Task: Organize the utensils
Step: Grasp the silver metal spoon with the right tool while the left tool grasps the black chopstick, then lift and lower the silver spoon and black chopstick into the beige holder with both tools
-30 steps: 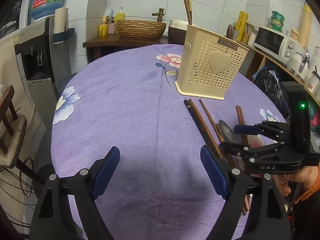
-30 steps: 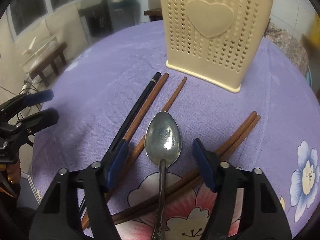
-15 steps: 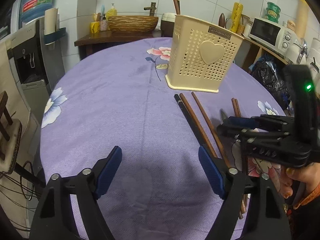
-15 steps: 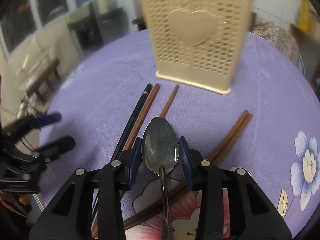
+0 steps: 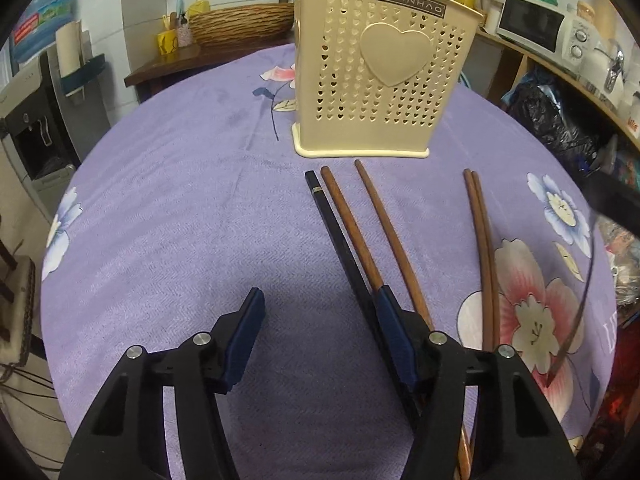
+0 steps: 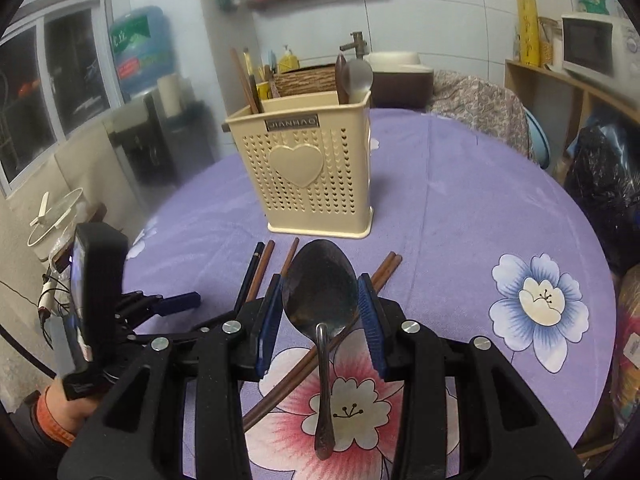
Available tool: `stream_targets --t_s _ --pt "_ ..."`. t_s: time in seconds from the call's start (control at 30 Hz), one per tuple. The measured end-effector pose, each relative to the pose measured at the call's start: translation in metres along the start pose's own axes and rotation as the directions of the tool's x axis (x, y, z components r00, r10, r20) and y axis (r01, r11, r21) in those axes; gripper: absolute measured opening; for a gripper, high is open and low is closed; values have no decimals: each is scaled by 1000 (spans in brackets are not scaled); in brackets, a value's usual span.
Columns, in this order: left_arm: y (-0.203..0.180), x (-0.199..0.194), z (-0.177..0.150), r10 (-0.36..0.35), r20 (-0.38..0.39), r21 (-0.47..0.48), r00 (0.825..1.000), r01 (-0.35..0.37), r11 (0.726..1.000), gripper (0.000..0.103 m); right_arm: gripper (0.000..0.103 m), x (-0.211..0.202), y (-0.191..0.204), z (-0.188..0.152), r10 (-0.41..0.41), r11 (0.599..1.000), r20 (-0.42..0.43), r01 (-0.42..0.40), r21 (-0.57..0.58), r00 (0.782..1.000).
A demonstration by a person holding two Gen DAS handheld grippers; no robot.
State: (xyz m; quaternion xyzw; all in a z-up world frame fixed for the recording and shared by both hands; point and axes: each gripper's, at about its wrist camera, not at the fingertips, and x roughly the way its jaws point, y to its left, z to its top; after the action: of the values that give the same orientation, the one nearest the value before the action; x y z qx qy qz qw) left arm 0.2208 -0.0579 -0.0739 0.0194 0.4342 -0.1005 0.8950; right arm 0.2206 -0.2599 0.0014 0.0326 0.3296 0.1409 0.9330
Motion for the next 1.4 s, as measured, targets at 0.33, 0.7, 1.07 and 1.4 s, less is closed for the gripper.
stream_targets --t_s 0.33,0.7,1.07,1.4 --pt "4 3 8 26 -18 22 1000 -25 999 57 38 -20 -11 -1 -9 1000 43 8 28 999" --pt "12 41 66 55 -81 44 995 -52 998 30 38 -23 -15 -1 -30 998 46 28 49 998" --pt "-5 41 62 62 -42 67 997 -59 996 13 38 -21 -18 -1 -27 998 45 25 59 999" --pt "2 9 57 -55 13 10 998 55 998 9 38 -17 -18 0 -30 999 38 28 47 999"
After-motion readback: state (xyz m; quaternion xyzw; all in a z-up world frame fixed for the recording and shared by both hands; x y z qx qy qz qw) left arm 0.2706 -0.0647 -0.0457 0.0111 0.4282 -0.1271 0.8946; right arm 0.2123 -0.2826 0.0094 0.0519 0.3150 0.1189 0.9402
